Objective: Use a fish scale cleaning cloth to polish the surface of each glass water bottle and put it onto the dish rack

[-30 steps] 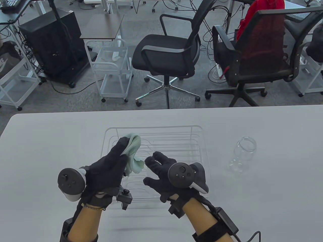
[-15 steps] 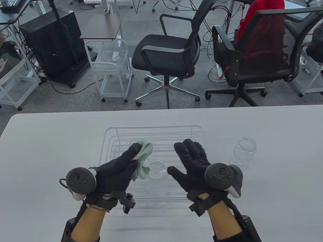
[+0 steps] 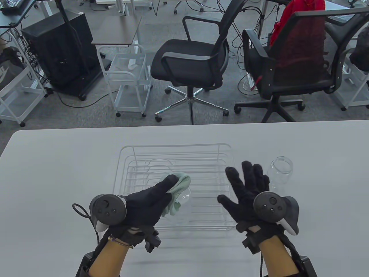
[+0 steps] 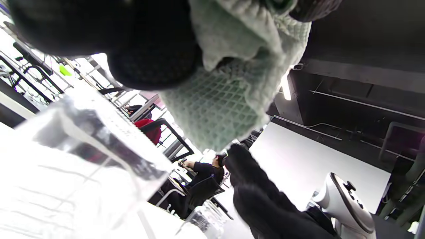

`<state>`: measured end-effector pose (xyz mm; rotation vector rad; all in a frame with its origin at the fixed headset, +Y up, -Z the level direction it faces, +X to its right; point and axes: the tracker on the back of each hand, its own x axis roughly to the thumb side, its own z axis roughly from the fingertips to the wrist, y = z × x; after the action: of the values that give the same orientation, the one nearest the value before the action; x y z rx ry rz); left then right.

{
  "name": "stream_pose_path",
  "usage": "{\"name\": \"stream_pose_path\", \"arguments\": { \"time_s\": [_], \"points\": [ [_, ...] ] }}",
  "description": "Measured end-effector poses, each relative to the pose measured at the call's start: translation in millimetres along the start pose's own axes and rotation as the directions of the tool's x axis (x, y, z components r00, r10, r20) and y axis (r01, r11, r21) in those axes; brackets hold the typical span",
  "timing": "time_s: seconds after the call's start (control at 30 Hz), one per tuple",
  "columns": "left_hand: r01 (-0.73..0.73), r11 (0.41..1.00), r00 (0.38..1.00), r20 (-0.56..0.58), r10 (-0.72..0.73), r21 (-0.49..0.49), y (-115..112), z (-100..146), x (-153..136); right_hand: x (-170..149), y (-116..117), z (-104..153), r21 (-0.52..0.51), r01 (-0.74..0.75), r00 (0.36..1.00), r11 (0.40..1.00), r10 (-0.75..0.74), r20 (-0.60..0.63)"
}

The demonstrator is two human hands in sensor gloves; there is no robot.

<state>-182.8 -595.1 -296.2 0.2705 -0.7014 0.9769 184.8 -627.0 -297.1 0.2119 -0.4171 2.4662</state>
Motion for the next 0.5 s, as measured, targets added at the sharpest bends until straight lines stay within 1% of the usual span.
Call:
{"name": "stream_pose_path", "arguments": {
  "time_s": [0.03,0.07,0.1,0.13,0.17,0.2,0.23,0.27,0.3,0.33,0.37,0.4,0.43,0.47,0.5],
  "points": [
    [0.006,1.0,1.0,0.009,-0.006,0.007,1,0,2,-11,-11,-2,-0.069,0.01,0.998,0.998,-0.015,-0.067],
    [0.007,1.0,1.0,0.011,-0.008,0.007,2,0,2,-14,-14,-3,-0.087,0.009,0.996,0.996,-0.017,-0.088],
    [0.002,1.0,1.0,0.014,-0.002,0.01,3,0,3,-35,-23,-5,-0.14,0.033,0.981,0.99,-0.059,-0.184],
    [-0.003,1.0,1.0,0.015,0.003,0.012,4,0,4,-45,-24,-5,-0.16,0.066,0.965,0.985,-0.104,-0.241],
    [-0.013,1.0,1.0,0.012,0.013,0.016,6,0,4,-58,-23,-4,-0.189,0.112,0.939,0.975,-0.166,-0.3],
    [-0.038,0.999,0.999,0.009,0.037,0.023,7,1,4,-75,-19,-4,-0.203,0.224,0.887,0.953,-0.286,-0.363],
    [-0.056,0.998,0.998,0.011,0.056,0.027,9,1,5,-85,-15,-2,-0.218,0.294,0.84,0.931,-0.361,-0.406],
    [-0.076,0.996,0.997,0.013,0.075,0.036,11,1,6,-100,-7,-2,-0.233,0.365,0.801,0.901,-0.432,-0.414],
    [-0.087,0.995,0.996,0.016,0.086,0.045,13,0,6,-111,-2,-1,-0.223,0.427,0.773,0.876,-0.481,-0.413],
    [-0.093,0.994,0.996,0.02,0.092,0.054,15,0,7,-125,7,1,-0.253,0.487,0.717,0.836,-0.548,-0.432],
    [-0.094,0.994,0.995,0.021,0.093,0.057,16,1,7,-125,7,2,-0.255,0.487,0.716,0.835,-0.549,-0.432],
    [-0.098,0.993,0.995,0.027,0.096,0.072,19,1,8,-140,18,1,-0.29,0.563,0.694,0.774,-0.633,-0.344],
    [-0.102,0.992,0.995,0.028,0.1,0.078,22,1,8,-144,23,2,-0.323,0.605,0.655,0.728,-0.685,-0.319],
    [-0.107,0.991,0.994,0.03,0.105,0.085,23,1,8,-150,31,1,-0.367,0.663,0.604,0.652,-0.756,-0.253],
    [-0.115,0.99,0.993,0.031,0.112,0.087,24,1,8,-151,36,1,-0.399,0.691,0.561,0.603,-0.795,-0.23]
  ]
}}
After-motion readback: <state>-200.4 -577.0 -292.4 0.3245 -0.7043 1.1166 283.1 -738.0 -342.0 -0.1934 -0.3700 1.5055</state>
